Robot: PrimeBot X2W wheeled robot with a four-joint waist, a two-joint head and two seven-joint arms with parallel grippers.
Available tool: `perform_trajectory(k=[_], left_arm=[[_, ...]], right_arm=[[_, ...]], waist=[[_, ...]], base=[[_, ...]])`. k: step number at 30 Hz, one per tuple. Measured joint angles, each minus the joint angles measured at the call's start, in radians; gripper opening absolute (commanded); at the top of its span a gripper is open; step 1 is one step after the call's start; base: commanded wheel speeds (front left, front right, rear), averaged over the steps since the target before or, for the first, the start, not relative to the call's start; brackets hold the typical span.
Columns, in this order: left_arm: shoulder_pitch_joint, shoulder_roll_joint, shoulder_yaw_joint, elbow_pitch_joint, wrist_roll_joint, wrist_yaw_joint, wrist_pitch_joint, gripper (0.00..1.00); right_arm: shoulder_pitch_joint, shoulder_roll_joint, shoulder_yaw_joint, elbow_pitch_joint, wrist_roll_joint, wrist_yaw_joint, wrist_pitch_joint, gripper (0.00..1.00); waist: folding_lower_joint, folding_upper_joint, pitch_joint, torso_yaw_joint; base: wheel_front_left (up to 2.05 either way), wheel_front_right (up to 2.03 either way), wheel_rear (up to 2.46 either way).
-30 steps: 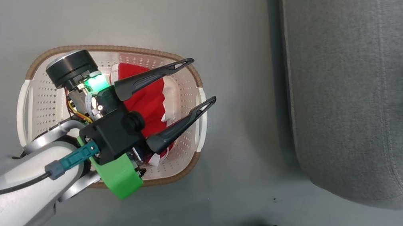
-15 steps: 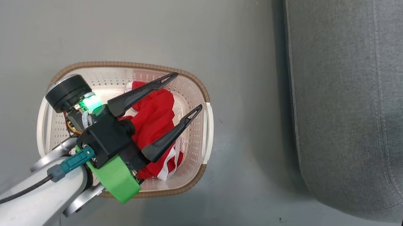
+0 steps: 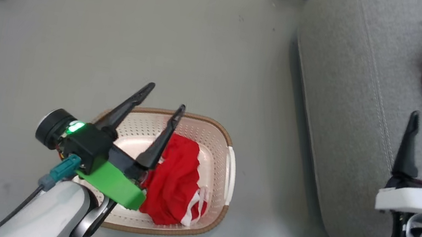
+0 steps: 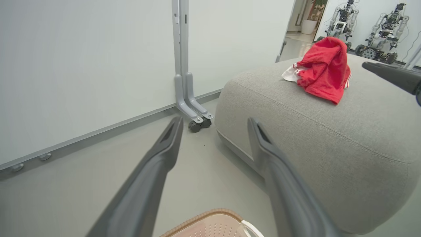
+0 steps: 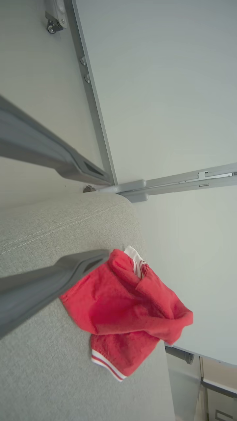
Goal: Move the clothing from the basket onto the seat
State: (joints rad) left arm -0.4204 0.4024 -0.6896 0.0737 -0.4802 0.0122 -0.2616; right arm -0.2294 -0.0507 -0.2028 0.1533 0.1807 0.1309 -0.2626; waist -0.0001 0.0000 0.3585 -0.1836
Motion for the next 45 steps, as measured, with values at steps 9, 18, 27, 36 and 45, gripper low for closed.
perform_trajectory(k=[9,18,27,36,45], left_arm=[[0.115,-0.054,0.205,0.022,0.026,0.033,-0.001,1.0],[0.244,-0.076,0.397,0.059,0.082,0.004,-0.002,1.0],[0.361,-0.104,0.451,0.108,0.131,-0.055,-0.002,1.0],[0.408,-0.131,0.475,0.132,0.163,-0.067,-0.002,1.0],[0.411,-0.149,0.503,0.162,0.18,-0.078,-0.002,1.0]], right_arm=[[0.08,0.001,0.119,-0.077,0.0,0.0,0.025,1.0],[0.151,0.001,0.15,-0.14,-0.026,0.0,0.099,1.0],[0.258,0.002,0.178,-0.186,-0.029,0.0,0.153,1.0],[0.325,0.001,0.18,-0.237,-0.027,0.0,0.196,1.0],[0.343,0.001,0.191,-0.255,-0.028,0.0,0.213,1.0]], waist=[[0.0,0.0,-0.093,0.115],[0.0,0.0,-0.194,0.205],[0.0,0.0,-0.305,0.23],[0.0,0.0,-0.371,0.215],[0.0,0.0,-0.389,0.21]], base=[[0.0,0.0,0.0],[0.0,0.0,0.0],[0.0,0.0,0.0],[0.0,0.0,0.0],[0.0,0.0,0.0]])
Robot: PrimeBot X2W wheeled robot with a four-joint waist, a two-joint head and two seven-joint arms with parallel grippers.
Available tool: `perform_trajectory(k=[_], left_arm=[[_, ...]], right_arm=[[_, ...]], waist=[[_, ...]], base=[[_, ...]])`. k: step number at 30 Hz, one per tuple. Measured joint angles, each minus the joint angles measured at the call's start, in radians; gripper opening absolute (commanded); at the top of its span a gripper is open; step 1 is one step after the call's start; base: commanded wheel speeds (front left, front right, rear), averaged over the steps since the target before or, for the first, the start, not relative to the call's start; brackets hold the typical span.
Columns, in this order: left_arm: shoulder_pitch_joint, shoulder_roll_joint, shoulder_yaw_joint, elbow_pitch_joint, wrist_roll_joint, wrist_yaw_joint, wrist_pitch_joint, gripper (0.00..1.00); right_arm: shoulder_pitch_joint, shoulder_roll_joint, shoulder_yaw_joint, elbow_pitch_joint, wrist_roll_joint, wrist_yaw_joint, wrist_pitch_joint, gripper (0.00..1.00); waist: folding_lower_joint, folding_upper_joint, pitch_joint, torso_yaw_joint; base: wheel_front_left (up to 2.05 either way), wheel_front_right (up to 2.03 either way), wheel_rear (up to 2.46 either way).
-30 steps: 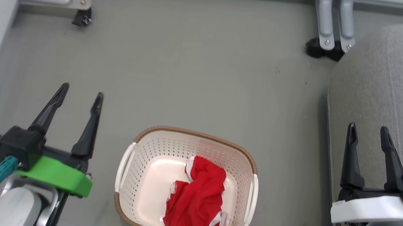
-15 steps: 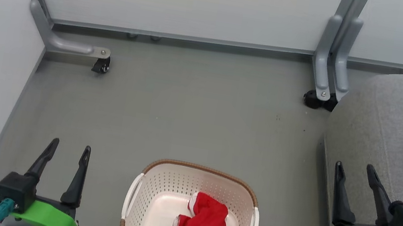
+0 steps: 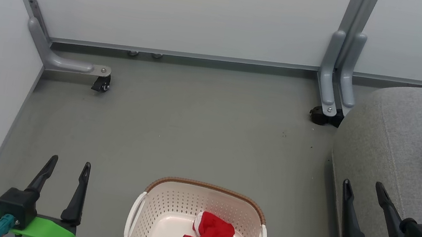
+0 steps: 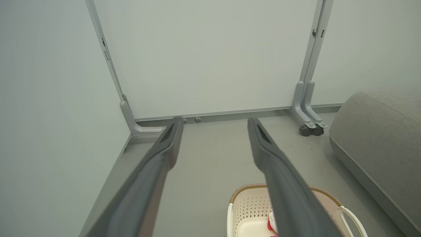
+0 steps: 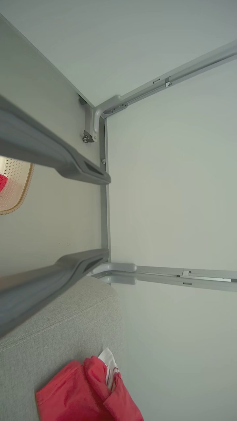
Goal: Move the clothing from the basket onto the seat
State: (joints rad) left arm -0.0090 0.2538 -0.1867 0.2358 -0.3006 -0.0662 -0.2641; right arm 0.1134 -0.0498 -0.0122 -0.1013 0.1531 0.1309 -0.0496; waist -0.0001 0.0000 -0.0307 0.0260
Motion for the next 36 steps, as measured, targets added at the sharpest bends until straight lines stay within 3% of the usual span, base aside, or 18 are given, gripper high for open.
perform_trajectory(k=[19,27,36], left_arm=[[-0.008,-0.024,0.023,0.016,0.046,-0.026,0.0,1.0],[-0.157,-0.069,-0.066,0.067,0.094,-0.044,0.0,1.0],[-0.381,-0.151,-0.228,0.263,0.136,-0.058,0.0,1.0]], right_arm=[[-0.002,0.0,0.01,-0.016,0.002,0.0,0.006,1.0],[-0.068,0.0,0.016,-0.058,-0.01,0.0,0.007,1.0],[-0.202,0.0,0.045,-0.101,-0.019,0.0,-0.009,1.0]], waist=[[0.0,0.0,0.024,-0.008],[0.0,0.0,0.096,-0.011],[0.0001,0.0,0.248,-0.031]], base=[[0.0,0.0,0.0],[0.0,0.0,0.0],[0.0,0.0,0.0]])
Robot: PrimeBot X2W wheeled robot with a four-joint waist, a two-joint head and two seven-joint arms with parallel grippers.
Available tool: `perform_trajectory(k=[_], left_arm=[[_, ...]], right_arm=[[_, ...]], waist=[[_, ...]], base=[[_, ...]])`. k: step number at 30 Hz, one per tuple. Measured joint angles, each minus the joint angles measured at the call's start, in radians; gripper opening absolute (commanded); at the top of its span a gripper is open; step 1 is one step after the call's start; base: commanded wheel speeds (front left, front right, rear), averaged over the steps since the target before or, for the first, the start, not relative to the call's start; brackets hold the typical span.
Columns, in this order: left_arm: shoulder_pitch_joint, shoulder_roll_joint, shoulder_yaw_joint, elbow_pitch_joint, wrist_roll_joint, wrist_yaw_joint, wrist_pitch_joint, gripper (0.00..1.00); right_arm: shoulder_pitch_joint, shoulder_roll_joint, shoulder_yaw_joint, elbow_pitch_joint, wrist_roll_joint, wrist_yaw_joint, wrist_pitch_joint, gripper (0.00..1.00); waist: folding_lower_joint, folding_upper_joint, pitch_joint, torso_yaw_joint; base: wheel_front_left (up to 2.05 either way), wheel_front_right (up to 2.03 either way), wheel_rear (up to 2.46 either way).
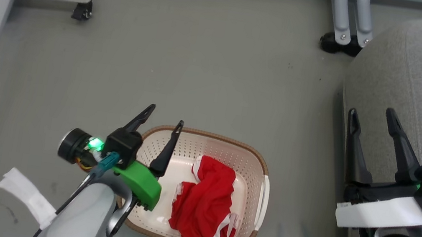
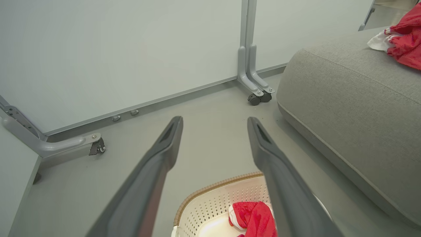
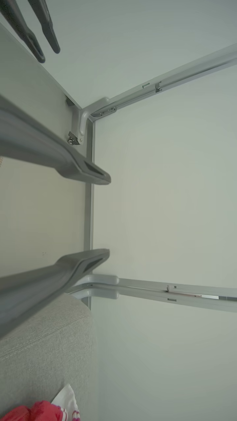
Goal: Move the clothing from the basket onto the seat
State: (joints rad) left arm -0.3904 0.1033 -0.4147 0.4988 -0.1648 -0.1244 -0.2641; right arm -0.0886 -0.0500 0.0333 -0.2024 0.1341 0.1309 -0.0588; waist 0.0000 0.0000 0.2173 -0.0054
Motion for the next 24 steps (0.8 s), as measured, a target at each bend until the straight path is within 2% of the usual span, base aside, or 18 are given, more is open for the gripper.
perform_trajectory(k=[5,10,16,24], left_arm=[[-0.121,-0.034,-0.109,0.145,-0.004,-0.003,0.0,1.0],[-0.224,-0.05,-0.227,0.269,-0.052,-0.004,0.0,1.0],[-0.351,-0.053,-0.341,0.404,-0.159,-0.005,0.018,1.0],[-0.446,-0.056,-0.478,0.49,-0.331,-0.005,0.097,1.0]], right_arm=[[-0.07,0.0,0.013,-0.015,-0.003,0.0,-0.024,1.0],[-0.125,0.0,0.016,-0.025,0.001,0.0,-0.049,1.0],[-0.177,-0.001,0.022,-0.041,0.005,0.0,-0.072,1.0],[-0.208,-0.001,0.04,-0.063,0.019,0.0,-0.109,1.0]], waist=[[0.0001,0.0,0.108,-0.018],[0.0001,0.0,0.216,-0.041],[0.0002,0.0,0.353,-0.073],[0.0002,0.0,0.522,-0.121]], base=[[0.0,0.0,0.0],[0.0,0.0,0.0],[0.0,0.0,0.0],[0.0,0.0,0.0]])
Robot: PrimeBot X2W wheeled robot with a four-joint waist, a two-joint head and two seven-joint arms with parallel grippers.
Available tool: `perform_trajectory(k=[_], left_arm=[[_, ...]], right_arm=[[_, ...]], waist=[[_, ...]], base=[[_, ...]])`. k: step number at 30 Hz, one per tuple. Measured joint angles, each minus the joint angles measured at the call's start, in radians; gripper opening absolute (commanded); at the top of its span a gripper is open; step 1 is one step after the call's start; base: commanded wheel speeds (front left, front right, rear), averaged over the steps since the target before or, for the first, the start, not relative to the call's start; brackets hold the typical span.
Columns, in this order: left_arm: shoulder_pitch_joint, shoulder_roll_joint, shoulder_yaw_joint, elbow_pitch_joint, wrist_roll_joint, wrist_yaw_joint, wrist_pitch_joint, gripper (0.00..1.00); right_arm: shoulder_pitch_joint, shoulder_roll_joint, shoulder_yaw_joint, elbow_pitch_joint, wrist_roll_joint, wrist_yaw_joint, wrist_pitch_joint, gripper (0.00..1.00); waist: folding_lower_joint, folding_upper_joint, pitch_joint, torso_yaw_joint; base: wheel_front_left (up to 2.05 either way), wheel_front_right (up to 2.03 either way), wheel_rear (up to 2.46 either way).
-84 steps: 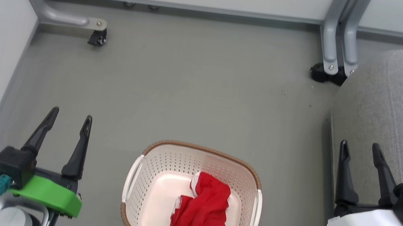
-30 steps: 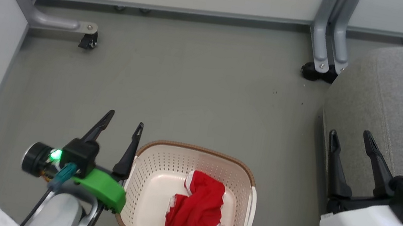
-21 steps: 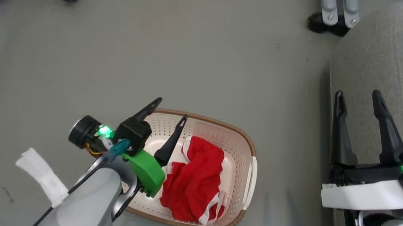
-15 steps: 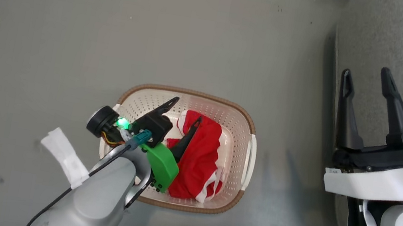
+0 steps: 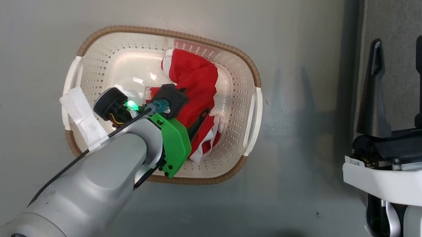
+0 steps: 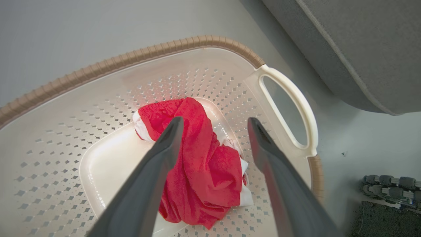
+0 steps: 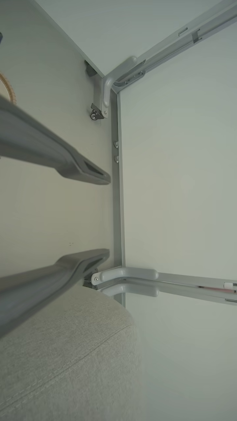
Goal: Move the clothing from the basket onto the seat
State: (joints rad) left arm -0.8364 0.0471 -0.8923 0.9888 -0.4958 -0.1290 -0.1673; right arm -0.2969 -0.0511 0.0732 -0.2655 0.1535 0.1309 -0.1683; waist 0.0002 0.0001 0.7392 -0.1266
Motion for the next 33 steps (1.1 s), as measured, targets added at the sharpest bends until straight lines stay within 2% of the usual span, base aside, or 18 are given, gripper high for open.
perform_trajectory(k=[6,15,22,33], left_arm=[[-0.057,0.006,-0.045,0.08,-0.087,0.0,0.045,1.0],[-0.113,0.063,-0.1,0.123,-0.187,0.0,0.072,1.0],[-0.162,0.096,-0.113,0.171,-0.233,0.0,0.087,1.0],[-0.203,0.115,-0.113,0.267,-0.252,0.008,0.124,1.0]], right_arm=[[-0.006,0.0,0.012,-0.005,0.02,0.0,-0.025,1.0],[-0.018,0.0,0.031,0.018,0.057,0.0,-0.055,1.0],[-0.034,0.0,0.056,0.031,0.081,0.0,-0.074,1.0],[-0.043,0.0,0.095,0.049,0.114,0.0,-0.089,1.0]], waist=[[0.0,0.0,0.109,-0.038],[-0.0001,0.0,0.225,-0.101],[-0.0002,0.0,0.277,-0.145],[-0.0001,0.0,0.325,-0.201]], base=[[0.0,0.0,0.0],[0.0,0.0,0.0],[0.0,0.0,0.0],[0.0,0.0,0.0]])
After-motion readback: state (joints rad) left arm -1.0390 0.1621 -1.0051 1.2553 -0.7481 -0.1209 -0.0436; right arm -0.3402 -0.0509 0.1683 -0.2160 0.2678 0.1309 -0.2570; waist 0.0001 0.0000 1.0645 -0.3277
